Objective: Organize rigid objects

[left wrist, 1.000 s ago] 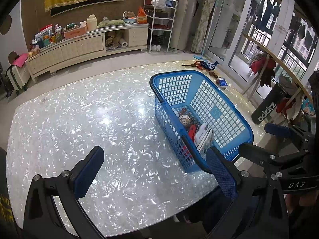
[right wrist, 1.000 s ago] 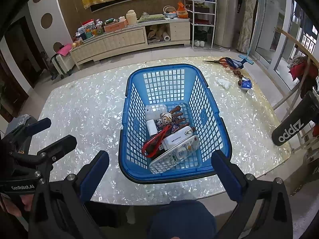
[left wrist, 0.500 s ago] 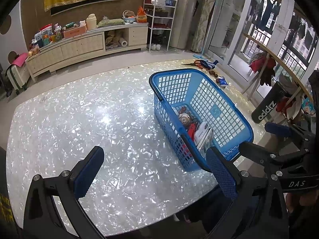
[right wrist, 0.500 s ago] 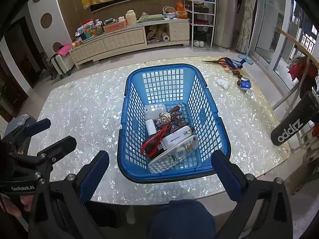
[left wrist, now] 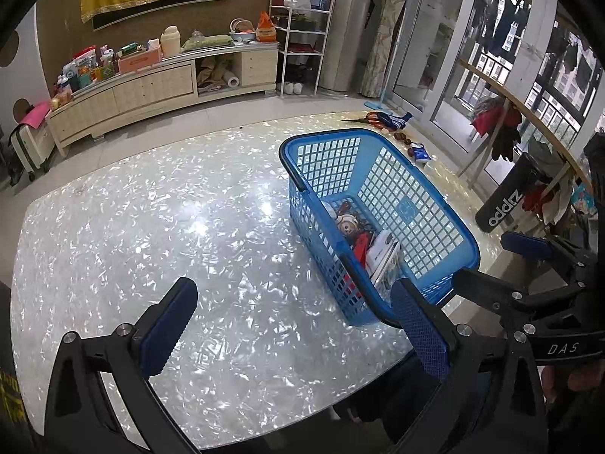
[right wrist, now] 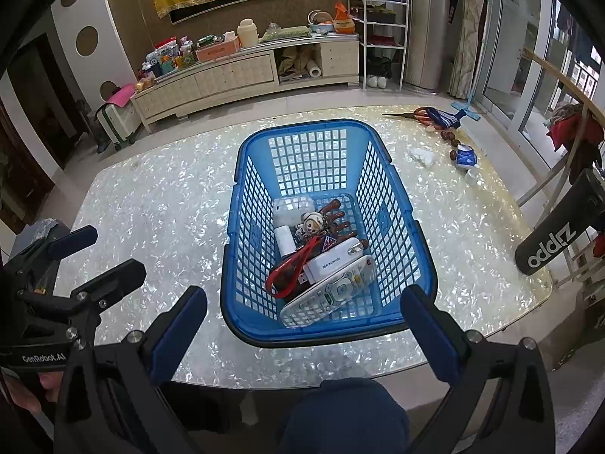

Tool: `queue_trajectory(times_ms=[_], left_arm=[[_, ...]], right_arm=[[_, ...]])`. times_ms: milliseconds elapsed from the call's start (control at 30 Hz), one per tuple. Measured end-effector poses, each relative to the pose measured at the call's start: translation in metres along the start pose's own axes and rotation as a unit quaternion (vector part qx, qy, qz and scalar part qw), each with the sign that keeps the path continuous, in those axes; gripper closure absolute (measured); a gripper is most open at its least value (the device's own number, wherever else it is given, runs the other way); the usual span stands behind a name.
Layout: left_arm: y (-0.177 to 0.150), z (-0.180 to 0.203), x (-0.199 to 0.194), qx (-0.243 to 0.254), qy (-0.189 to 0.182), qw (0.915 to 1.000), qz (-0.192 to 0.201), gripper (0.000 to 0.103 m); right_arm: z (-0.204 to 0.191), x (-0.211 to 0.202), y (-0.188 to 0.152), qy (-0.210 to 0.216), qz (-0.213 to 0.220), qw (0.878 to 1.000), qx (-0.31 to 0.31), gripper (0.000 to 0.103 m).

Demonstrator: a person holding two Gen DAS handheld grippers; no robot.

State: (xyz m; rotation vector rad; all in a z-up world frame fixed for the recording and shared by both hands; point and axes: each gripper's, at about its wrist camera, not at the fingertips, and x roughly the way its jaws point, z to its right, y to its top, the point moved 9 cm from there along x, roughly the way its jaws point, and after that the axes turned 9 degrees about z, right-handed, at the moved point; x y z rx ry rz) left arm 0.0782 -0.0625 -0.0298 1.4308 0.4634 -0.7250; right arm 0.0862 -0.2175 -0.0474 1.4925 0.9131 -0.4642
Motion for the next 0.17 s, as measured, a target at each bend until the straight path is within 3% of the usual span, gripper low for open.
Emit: queue_trajectory(times_ms=[167], left_arm=[[-0.0019, 0.0004, 0.0012, 0.0, 0.0, 1.0, 0.0, 0.0]], right_arm=[[0.0, 0.0019, -0.0023, 0.004, -0.005, 1.0, 0.002, 0.0]])
